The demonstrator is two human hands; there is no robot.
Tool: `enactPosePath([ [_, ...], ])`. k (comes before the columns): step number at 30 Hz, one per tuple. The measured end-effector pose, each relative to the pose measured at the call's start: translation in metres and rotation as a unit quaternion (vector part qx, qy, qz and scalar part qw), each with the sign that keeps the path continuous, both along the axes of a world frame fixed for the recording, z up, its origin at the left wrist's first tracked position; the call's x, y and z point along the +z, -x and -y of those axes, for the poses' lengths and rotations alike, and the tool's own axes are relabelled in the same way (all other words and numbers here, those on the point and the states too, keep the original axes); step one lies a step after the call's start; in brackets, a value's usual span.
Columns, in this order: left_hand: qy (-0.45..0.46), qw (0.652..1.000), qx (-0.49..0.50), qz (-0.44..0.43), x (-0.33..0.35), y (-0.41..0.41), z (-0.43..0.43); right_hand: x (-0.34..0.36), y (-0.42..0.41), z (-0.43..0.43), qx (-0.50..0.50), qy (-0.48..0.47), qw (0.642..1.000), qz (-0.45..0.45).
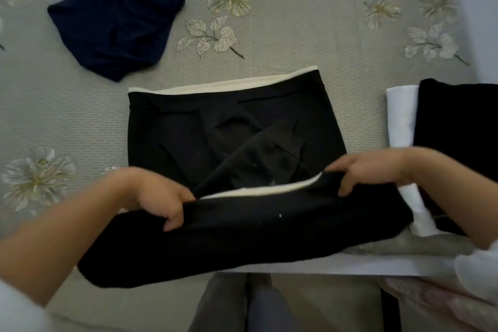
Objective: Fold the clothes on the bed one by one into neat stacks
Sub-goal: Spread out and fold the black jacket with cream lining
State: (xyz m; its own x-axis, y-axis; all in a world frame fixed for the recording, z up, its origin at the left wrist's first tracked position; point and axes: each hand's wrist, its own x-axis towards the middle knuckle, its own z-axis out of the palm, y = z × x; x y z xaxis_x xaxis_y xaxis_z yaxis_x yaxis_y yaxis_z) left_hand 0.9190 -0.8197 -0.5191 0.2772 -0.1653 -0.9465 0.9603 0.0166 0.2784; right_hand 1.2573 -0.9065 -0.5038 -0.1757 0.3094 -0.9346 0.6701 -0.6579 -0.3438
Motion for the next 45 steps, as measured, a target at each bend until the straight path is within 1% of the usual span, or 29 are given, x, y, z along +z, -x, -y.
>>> enactPosePath([
  [2, -0.039, 0.999, 0.011, 0.021, 0.008, -0.001, -0.034, 0.002, -0.005, -0.033, 0.050, -0.082, 0.994, 0.057],
  [4, -0.115, 0.993, 0.006, 0.037, 0.013, -0.001, -0.064, -0.001, -0.009, -0.063, 0.102, -0.165, 0.975, 0.107],
  [7, -0.236, 0.971, -0.011, 0.044, 0.011, 0.000, -0.100, -0.012, -0.013, -0.097, 0.127, -0.264, 0.943, 0.156],
  [8, -0.287, 0.957, -0.023, 0.040, 0.007, 0.001, -0.109, -0.017, -0.015, -0.105, 0.124, -0.299, 0.930, 0.175],
  [10, -0.380, 0.924, -0.027, 0.039, -0.002, 0.004, -0.124, -0.028, -0.017, -0.117, 0.083, -0.367, 0.905, 0.198],
  [12, -0.441, 0.896, 0.010, 0.052, -0.012, 0.008, -0.138, -0.041, -0.019, -0.128, 0.018, -0.413, 0.883, 0.225],
  [14, -0.507, 0.860, 0.031, 0.046, -0.024, 0.010, -0.148, -0.056, -0.018, -0.141, -0.017, -0.432, 0.861, 0.267],
  [17, -0.617, 0.786, 0.030, 0.013, -0.048, 0.007, -0.153, -0.081, -0.010, -0.157, -0.022, -0.435, 0.837, 0.332],
  [20, -0.693, 0.718, 0.057, 0.037, -0.074, 0.003, -0.148, -0.108, -0.003, -0.169, -0.045, -0.434, 0.814, 0.384],
  [22, -0.720, 0.686, 0.092, 0.050, -0.089, 0.002, -0.145, -0.124, 0.002, -0.172, -0.044, -0.422, 0.804, 0.416],
  [23, -0.724, 0.680, 0.111, 0.049, -0.094, 0.000, -0.143, -0.130, 0.004, -0.173, -0.042, -0.412, 0.803, 0.428],
  [24, -0.722, 0.677, 0.131, 0.044, -0.099, -0.004, -0.141, -0.134, 0.006, -0.175, -0.045, -0.401, 0.806, 0.434],
  [26, -0.718, 0.675, 0.161, 0.052, -0.102, -0.013, -0.134, -0.134, 0.013, -0.179, -0.083, -0.399, 0.813, 0.416],
  [28, -0.709, 0.679, 0.145, 0.124, -0.100, -0.026, -0.117, -0.125, 0.028, -0.175, -0.124, -0.450, 0.807, 0.362],
  [29, -0.695, 0.690, 0.114, 0.170, -0.099, -0.033, -0.105, -0.120, 0.040, -0.167, -0.112, -0.497, 0.798, 0.323],
  [30, -0.676, 0.704, 0.071, 0.205, -0.099, -0.040, -0.092, -0.115, 0.055, -0.155, -0.073, -0.535, 0.793, 0.282],
  [31, -0.656, 0.722, 0.026, 0.217, -0.103, -0.045, -0.081, -0.114, 0.069, -0.141, -0.008, -0.553, 0.794, 0.252],
  [32, -0.639, 0.741, -0.008, 0.205, -0.109, -0.048, -0.074, -0.116, 0.080, -0.127, 0.071, -0.544, 0.801, 0.238],
  [33, -0.629, 0.757, -0.021, 0.174, -0.118, -0.047, -0.072, -0.122, 0.084, -0.118, 0.138, -0.511, 0.813, 0.243],
  [34, -0.624, 0.769, -0.015, 0.136, -0.128, -0.045, -0.075, -0.130, 0.081, -0.114, 0.174, -0.467, 0.826, 0.262],
  [36, -0.618, 0.783, 0.008, 0.076, -0.146, -0.038, -0.085, -0.149, 0.066, -0.121, 0.157, -0.392, 0.852, 0.308],
  [38, -0.613, 0.788, 0.018, 0.061, -0.157, -0.033, -0.090, -0.162, 0.056, -0.130, 0.122, -0.365, 0.859, 0.338],
  [41, -0.600, 0.798, 0.019, 0.061, -0.157, -0.034, -0.089, -0.166, 0.059, -0.135, 0.118, -0.341, 0.867, 0.343],
  [43, -0.583, 0.810, 0.036, 0.054, -0.151, -0.038, -0.089, -0.156, 0.065, -0.135, 0.107, -0.335, 0.875, 0.332],
  [44, -0.575, 0.815, 0.054, 0.052, -0.146, -0.040, -0.088, -0.149, 0.070, -0.132, 0.103, -0.346, 0.873, 0.329],
  [45, -0.571, 0.816, 0.078, 0.054, -0.141, -0.042, -0.084, -0.142, 0.077, -0.127, 0.109, -0.375, 0.861, 0.326],
])
